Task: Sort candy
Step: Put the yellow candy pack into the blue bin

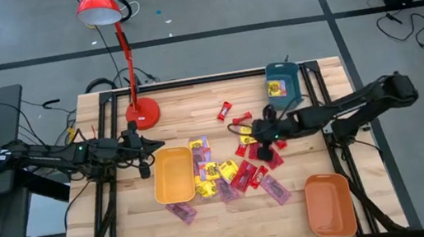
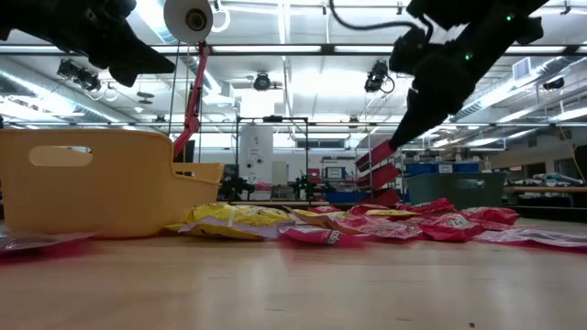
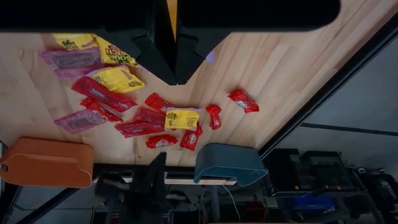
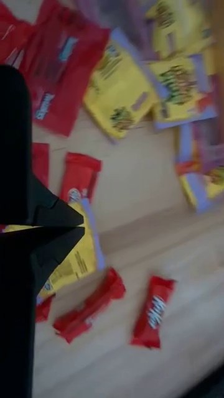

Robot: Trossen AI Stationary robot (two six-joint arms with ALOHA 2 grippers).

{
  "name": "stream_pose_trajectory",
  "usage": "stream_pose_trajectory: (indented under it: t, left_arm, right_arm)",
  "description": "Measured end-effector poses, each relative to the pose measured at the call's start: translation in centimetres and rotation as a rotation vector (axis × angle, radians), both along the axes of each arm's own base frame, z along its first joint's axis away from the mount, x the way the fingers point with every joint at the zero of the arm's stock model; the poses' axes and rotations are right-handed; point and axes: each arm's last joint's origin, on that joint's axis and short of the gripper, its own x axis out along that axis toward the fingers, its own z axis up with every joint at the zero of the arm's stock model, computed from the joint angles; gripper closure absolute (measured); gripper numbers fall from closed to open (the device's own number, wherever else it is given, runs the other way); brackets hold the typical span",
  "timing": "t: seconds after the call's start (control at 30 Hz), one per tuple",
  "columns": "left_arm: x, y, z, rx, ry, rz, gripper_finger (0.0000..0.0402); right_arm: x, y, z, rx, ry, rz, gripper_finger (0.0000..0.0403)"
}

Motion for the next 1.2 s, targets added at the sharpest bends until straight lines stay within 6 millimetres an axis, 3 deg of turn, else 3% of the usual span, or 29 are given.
stream_pose_trajectory:
  t: [0.17, 0.57, 0.8, 1.2]
  left_arm:
    - [0.0, 0.0, 0.0, 0.001, 0.001, 0.000, 0.0394]
    - [0.0, 0.0, 0.0, 0.003, 0.003, -0.001, 0.0394]
    - [-0.1, 0.0, -0.2, 0.006, 0.022, -0.001, 0.0394]
    - [-0.1, 0.0, -0.3, 0.007, 0.031, -0.001, 0.0394]
  right_arm:
    - [0.9, 0.2, -1.6, 0.000, 0.056, 0.001, 0.0399]
    - [4.6, 0.2, -2.4, -0.049, 0.269, -0.006, 0.0372]
    - [4.6, 0.2, -3.4, -0.062, 0.356, 0.012, 0.0346]
    - [4.5, 0.2, -3.4, -0.059, 0.354, 0.006, 0.0293]
